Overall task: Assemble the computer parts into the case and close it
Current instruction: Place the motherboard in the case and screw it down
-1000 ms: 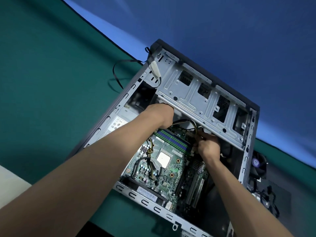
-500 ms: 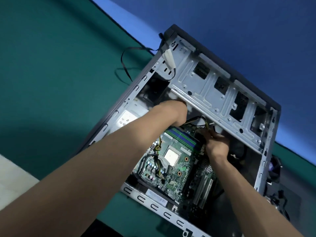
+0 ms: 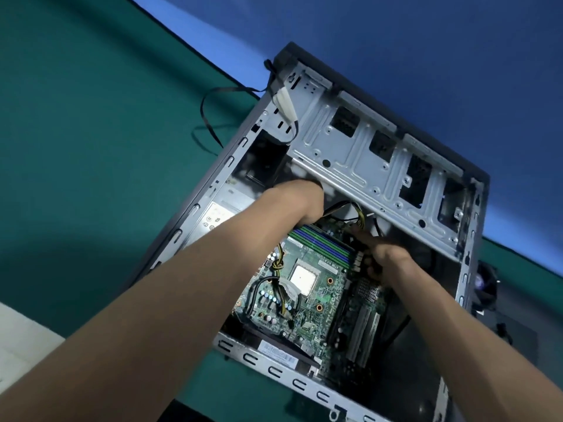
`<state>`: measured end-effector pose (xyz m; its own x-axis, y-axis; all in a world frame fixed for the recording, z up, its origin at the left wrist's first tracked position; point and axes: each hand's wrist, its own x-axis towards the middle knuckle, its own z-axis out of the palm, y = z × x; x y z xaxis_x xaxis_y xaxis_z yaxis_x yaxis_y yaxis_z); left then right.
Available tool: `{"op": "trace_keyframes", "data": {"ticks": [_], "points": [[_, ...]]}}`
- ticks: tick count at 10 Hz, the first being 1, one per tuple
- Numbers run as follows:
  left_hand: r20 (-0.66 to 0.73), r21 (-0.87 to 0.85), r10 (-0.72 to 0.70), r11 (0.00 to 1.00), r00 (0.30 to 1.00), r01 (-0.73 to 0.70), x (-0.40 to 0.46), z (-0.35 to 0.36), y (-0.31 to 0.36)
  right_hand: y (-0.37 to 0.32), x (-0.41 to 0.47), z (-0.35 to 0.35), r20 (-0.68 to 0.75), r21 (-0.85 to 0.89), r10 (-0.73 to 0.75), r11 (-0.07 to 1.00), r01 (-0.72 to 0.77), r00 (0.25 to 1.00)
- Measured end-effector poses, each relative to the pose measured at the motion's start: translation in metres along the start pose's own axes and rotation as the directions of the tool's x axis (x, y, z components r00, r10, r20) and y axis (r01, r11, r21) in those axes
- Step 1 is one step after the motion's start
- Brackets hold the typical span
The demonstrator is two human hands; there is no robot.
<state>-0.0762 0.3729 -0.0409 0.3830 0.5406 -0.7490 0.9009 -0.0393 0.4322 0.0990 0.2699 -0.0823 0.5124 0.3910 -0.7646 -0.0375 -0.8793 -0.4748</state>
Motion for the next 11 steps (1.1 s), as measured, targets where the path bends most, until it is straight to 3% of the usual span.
{"op": "trace_keyframes", "data": {"ticks": [2,4,6,7,8,9,10,11], "points": [[0.079,-0.167,0.024,0.986,0.997,-0.01,-0.02,0.0,-0.003,-0.002,-0.026,0.016,-0.019,-0.127,-0.051,0.991,0.048,0.999],[-0.01,0.119,0.132,0.984,0.991,-0.13,-0.035,-0.003,0.003,0.01,-0.06,0.019,-0.07,0.001,-0.184,0.983,0.185,0.98],[-0.144,0.301,0.195,0.943,0.97,-0.145,-0.059,-0.007,0.0,0.004,-0.088,0.018,0.027,-0.108,-0.405,0.908,0.405,0.914],[-0.23,0.421,0.282,0.892,0.931,-0.166,-0.079,-0.017,-0.003,-0.014,-0.105,0.019,0.07,-0.105,-0.49,0.863,0.495,0.869],[-0.425,0.497,0.391,0.854,0.816,-0.151,-0.092,-0.032,-0.003,-0.031,-0.117,0.019,0.094,-0.092,-0.543,0.83,0.55,0.835],[-0.569,0.64,0.494,0.768,0.658,-0.023,-0.098,-0.048,-0.005,-0.04,-0.125,0.019,0.097,-0.065,-0.583,0.805,0.59,0.807],[-0.477,0.85,0.471,0.46,0.742,0.255,-0.094,-0.069,-0.012,-0.041,-0.128,0.018,0.077,-0.031,-0.596,0.8,0.599,0.799],[-0.434,0.884,0.379,0.352,0.817,0.307,-0.091,-0.084,-0.016,-0.037,-0.129,0.014,0.057,-0.015,-0.594,0.803,0.595,0.803]]}}
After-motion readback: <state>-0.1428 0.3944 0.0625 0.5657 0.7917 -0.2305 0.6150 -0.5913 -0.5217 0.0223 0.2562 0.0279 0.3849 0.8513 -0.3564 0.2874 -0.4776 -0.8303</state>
